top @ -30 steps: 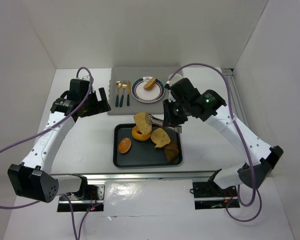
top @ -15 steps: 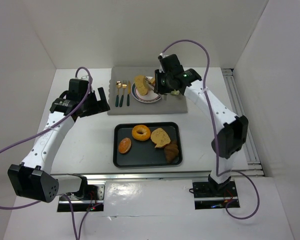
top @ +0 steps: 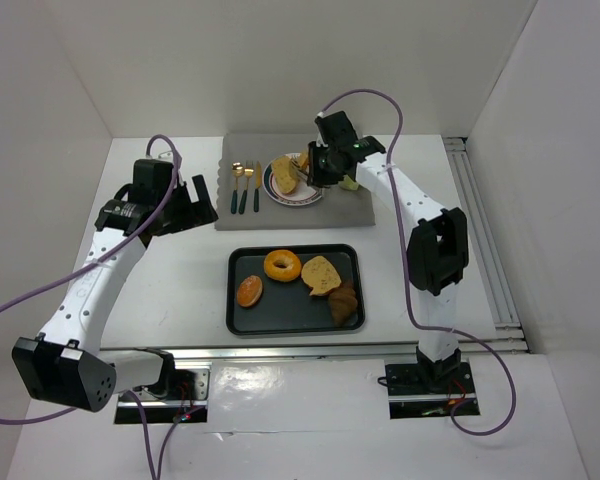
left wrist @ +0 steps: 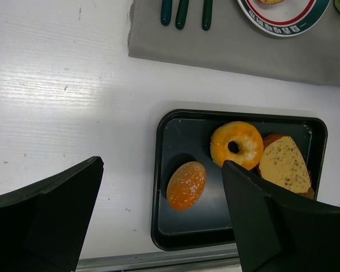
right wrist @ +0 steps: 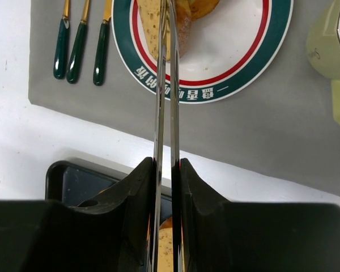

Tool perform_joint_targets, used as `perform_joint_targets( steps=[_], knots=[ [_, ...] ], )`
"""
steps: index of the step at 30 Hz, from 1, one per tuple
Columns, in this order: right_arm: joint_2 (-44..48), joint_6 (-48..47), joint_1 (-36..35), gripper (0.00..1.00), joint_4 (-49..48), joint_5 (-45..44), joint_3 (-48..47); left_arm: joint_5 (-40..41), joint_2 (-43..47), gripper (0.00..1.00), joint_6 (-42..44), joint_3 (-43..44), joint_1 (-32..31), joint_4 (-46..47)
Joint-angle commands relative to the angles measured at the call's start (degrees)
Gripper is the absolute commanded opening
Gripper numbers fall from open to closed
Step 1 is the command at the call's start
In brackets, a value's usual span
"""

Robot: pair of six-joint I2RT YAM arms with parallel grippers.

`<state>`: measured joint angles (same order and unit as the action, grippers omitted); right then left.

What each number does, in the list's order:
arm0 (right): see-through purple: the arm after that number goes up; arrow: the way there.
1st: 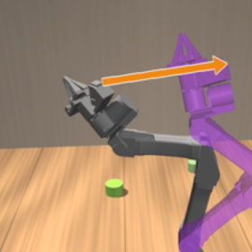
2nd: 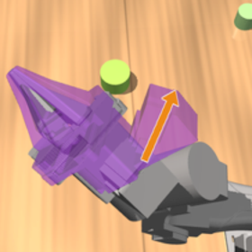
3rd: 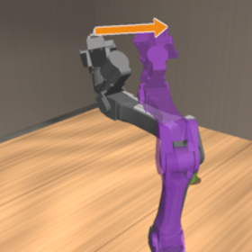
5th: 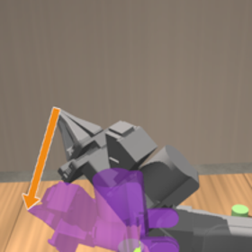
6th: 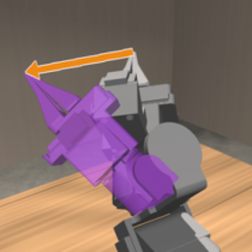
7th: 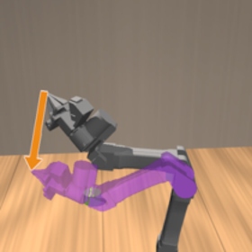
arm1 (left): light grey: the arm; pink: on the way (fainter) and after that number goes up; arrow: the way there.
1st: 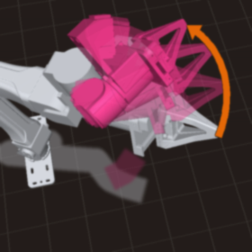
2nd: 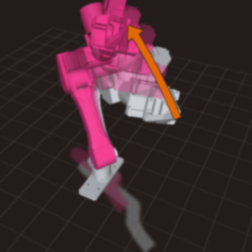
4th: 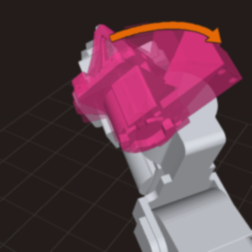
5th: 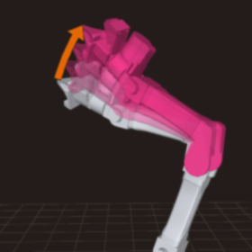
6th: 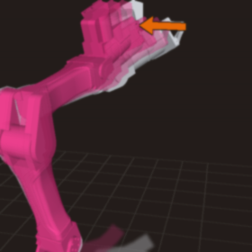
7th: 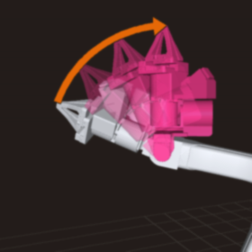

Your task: Place the bread

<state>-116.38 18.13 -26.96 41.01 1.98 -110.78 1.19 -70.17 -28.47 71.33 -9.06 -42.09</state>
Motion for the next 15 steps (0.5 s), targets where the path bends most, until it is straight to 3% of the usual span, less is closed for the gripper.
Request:
perform_joint_targets(
  steps=[1, 5, 15],
  knots=[
    [3.25, -0.29, -0.02, 0.26, -4.63, 1.18, -1.55, -0.05, 1.53, 1.00, 0.78, 0.04, 0.36, 0.25],
    [4.67, -0.29, -0.02, 0.41, -5.16, 1.19, -1.54, 0.47, 1.53, 1.00, 0.78, 0.04, 0.36, -0.28],
    [8.54, -0.82, -0.02, 0.45, -2.26, -2.15, -4.35, 0.48, 2.14, 1.00, 0.78, 0.04, 0.36, -0.28]
  ],
)
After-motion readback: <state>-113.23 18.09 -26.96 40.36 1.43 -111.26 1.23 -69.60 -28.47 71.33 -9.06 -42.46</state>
